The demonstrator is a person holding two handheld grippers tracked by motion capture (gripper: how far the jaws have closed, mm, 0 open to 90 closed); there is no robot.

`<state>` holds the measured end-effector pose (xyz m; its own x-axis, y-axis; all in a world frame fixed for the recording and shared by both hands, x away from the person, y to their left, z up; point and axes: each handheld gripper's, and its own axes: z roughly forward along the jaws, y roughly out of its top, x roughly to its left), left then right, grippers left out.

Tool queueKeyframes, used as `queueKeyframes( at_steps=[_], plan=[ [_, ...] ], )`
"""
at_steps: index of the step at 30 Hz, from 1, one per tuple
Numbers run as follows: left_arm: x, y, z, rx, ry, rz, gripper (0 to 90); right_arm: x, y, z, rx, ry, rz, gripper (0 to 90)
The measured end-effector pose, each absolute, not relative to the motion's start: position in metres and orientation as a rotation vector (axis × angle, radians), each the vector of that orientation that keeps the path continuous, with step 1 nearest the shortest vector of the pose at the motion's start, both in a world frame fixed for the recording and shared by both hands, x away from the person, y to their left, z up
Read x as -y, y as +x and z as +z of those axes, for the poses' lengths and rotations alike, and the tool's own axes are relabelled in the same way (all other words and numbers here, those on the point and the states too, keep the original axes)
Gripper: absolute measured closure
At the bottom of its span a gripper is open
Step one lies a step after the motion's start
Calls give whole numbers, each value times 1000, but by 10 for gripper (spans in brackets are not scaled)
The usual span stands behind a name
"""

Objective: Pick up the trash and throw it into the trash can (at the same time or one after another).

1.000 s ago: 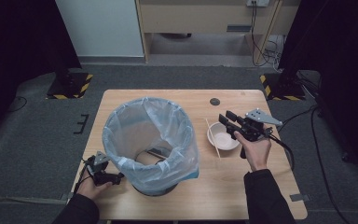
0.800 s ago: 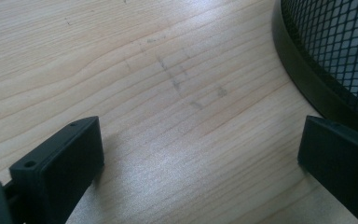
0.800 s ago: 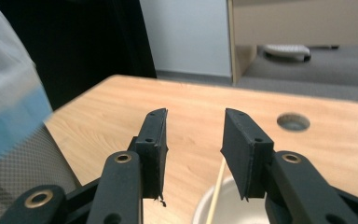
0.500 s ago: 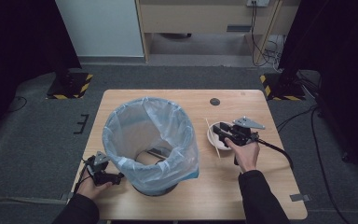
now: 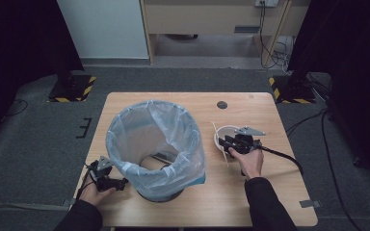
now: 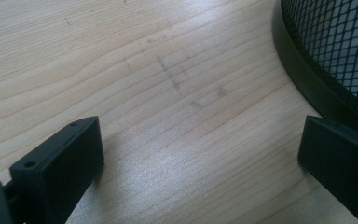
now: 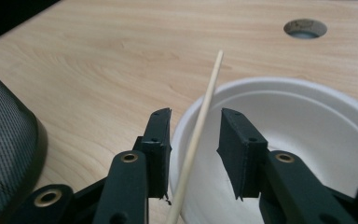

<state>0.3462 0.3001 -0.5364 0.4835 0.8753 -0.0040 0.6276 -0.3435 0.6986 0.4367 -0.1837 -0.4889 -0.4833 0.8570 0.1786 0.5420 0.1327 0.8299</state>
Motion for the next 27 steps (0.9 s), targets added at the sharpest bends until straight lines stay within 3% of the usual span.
queueKeyframes(
  at_steps=[27],
  plan=[
    [-300,346,-536,-1235,2089,498,0,178,440,-500,-2152,1440,1153,852]
  ],
)
